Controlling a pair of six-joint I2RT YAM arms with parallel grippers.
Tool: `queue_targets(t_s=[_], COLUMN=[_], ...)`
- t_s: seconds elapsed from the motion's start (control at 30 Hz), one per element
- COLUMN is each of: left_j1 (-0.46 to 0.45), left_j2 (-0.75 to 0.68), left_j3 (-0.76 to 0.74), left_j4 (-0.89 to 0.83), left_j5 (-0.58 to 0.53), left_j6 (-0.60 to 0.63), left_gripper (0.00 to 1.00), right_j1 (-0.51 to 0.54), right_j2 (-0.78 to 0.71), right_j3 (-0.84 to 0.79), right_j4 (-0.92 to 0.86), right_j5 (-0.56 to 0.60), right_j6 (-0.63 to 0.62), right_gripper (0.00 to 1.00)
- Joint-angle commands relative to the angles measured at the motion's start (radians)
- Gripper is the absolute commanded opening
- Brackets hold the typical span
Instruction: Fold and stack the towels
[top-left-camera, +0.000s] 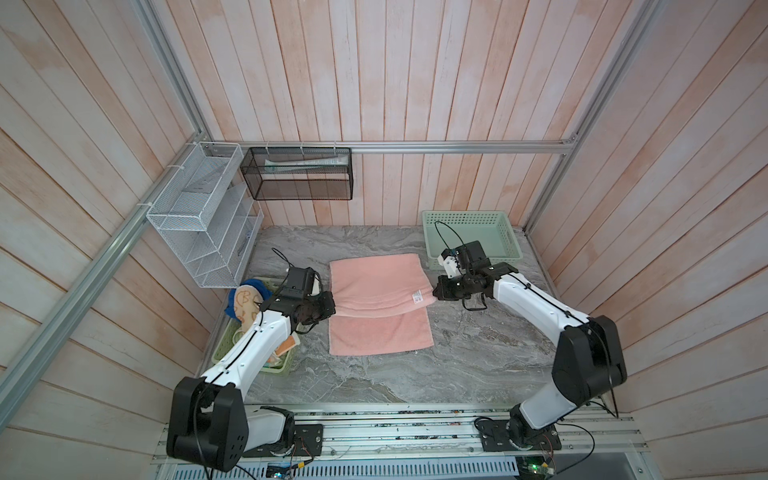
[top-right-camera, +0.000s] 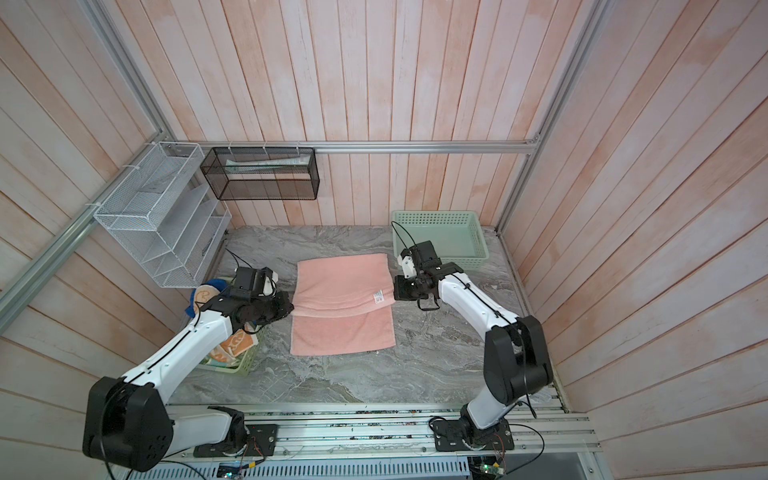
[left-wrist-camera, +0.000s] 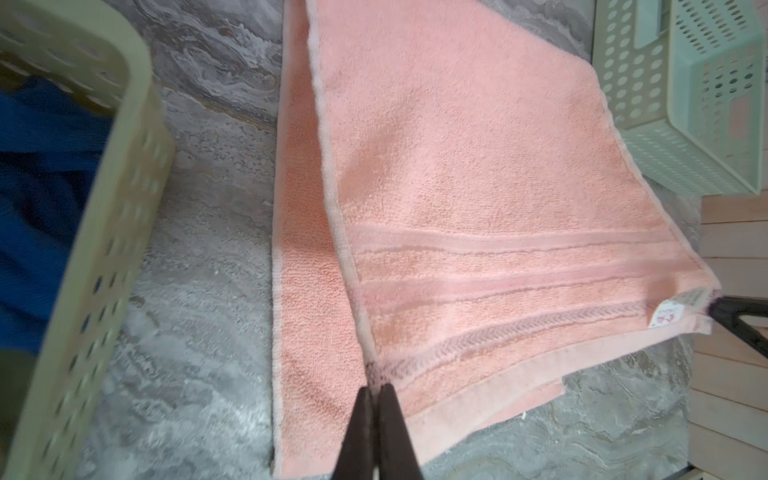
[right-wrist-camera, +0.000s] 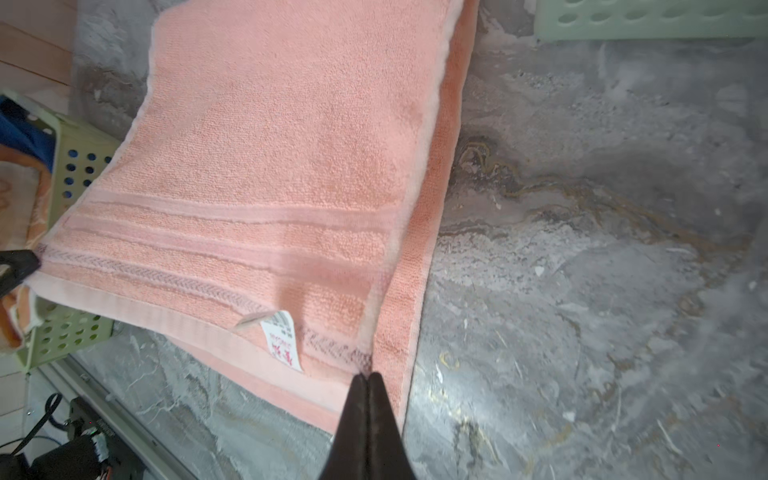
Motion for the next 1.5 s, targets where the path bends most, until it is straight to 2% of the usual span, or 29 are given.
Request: queue_targets(t_s=[0.0, 0.1, 0.23, 0.5, 0.7, 0.87, 0.97, 1.07, 1.17, 1.3, 1.47], left_j1=[0.002, 0.001, 0.002, -0.004, -0.001, 0.01, 0.001, -0.025, -0.05, -0.087, -0.087], left_j2=[-0.028, -0.004, 0.021, 0.117, 0.111, 0.019, -0.059, -0.125, -0.152, -0.102, -0.009], left_j3=[-0.07, -0.156, -0.236, -0.28, -0.177, -0.038, -0.012, -0.077, -0.202, -0.266, -0.294], left_j4=[-0.072, -0.004, 0.08, 0.16, 0.084, -0.081, -0.154, -0.171, -0.124, -0.04, -0.037], left_j5=[-0.001, 0.042, 0.063, 0.078, 0.055, 0.002, -0.009, 0.013, 0.038, 0.041, 0.02], left_j6=[0.013, -0.028, -0.062, -0.068, -0.044, 0.0, -0.015, -0.069, -0.128, -0.187, -0.204], left_gripper=[0.0, 0.0, 0.0, 0.0, 0.0, 0.0, 0.0, 0.0, 0.0, 0.0, 0.0], right_j1=[0.019, 0.033, 0.054, 0.047, 0.045, 0.028, 0.032, 0.053, 0.082, 0.1, 0.1], right_j2=[-0.062, -0.041, 0.007, 0.117, 0.118, 0.02, -0.073, -0.168, -0.218, -0.172, -0.083], right_j3=[-0.15, -0.271, -0.336, -0.321, -0.18, -0.06, -0.044, -0.134, -0.303, -0.441, -0.448], right_j4=[-0.017, 0.083, 0.168, 0.227, 0.089, -0.076, -0.151, -0.146, -0.039, 0.095, 0.128], right_j5=[-0.042, -0.103, -0.104, -0.087, -0.052, -0.003, 0.01, 0.006, -0.054, -0.096, -0.077], right_j6=[0.059, 0.106, 0.123, 0.093, 0.042, 0.009, 0.021, 0.07, 0.142, 0.17, 0.144], right_gripper=[0.0, 0.0, 0.0, 0.0, 0.0, 0.0, 0.0, 0.0, 0.0, 0.0, 0.0])
